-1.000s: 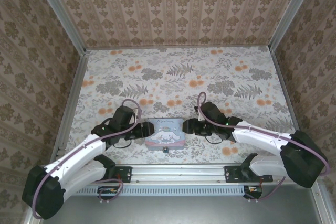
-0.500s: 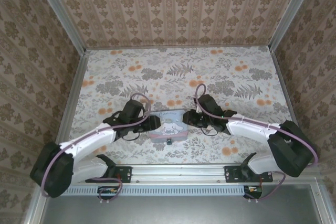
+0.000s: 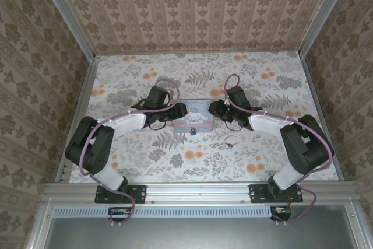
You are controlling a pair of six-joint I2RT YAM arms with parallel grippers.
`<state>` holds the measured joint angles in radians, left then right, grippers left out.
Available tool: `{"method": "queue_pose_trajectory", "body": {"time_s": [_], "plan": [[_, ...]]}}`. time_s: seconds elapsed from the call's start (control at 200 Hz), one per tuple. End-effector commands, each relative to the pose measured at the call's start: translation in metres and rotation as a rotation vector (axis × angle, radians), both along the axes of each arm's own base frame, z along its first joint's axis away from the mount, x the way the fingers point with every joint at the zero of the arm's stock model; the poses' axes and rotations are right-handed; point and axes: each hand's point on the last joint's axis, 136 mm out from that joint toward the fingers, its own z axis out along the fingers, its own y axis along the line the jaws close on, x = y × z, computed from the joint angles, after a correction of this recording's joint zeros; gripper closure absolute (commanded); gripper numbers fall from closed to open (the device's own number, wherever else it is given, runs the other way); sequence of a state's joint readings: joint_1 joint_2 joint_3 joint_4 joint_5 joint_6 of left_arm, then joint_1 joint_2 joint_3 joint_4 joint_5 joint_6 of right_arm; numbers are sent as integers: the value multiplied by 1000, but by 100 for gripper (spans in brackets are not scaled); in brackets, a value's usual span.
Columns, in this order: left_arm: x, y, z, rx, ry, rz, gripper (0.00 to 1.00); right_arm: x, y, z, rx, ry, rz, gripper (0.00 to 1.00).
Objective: Unlock a padlock with a key
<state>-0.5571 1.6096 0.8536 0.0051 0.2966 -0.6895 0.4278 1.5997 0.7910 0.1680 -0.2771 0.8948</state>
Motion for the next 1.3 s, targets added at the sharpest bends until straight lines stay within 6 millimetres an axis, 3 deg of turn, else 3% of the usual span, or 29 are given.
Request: {"method": "queue_pose_trajectory", "body": {"time_s": [0.0,0.075,0.17,0.41,0.635,0.655,0.78,0.955,0.975,1.02,1.095,1.21,1.295], "plan": [[-13,-22,2,-56,22,-123,29,-5,26,6,85,22,88,70],[-13,-22,1,-57,25,-118,27,-3,24,6,96,18,88,63],[-13,-18,0,-51,21,-105,23,-2,16,10,108,9,73,41],[0,4,22,-69,-42,-64,3,-1,-30,26,14,-13,9,1],[1,23,57,-65,-113,-53,0,8,-80,43,-174,-42,-86,0],[7,33,61,-63,-124,-28,0,9,-79,46,-145,-54,-75,0],[7,42,76,-25,-161,-9,0,11,-77,61,40,-131,1,0],[5,59,76,52,-129,53,0,-6,-86,35,-75,-62,23,0],[4,60,74,57,-118,60,0,-10,-86,42,-75,-85,31,0],[3,62,69,63,-96,75,0,-19,-84,36,-70,-77,56,1],[0,62,60,47,-56,99,0,-34,-83,26,-68,-43,89,12],[-5,52,53,-10,-24,91,1,-58,-85,2,-76,56,97,39],[-12,39,52,-18,-28,57,1,-72,-85,-15,-89,107,100,50]]}}
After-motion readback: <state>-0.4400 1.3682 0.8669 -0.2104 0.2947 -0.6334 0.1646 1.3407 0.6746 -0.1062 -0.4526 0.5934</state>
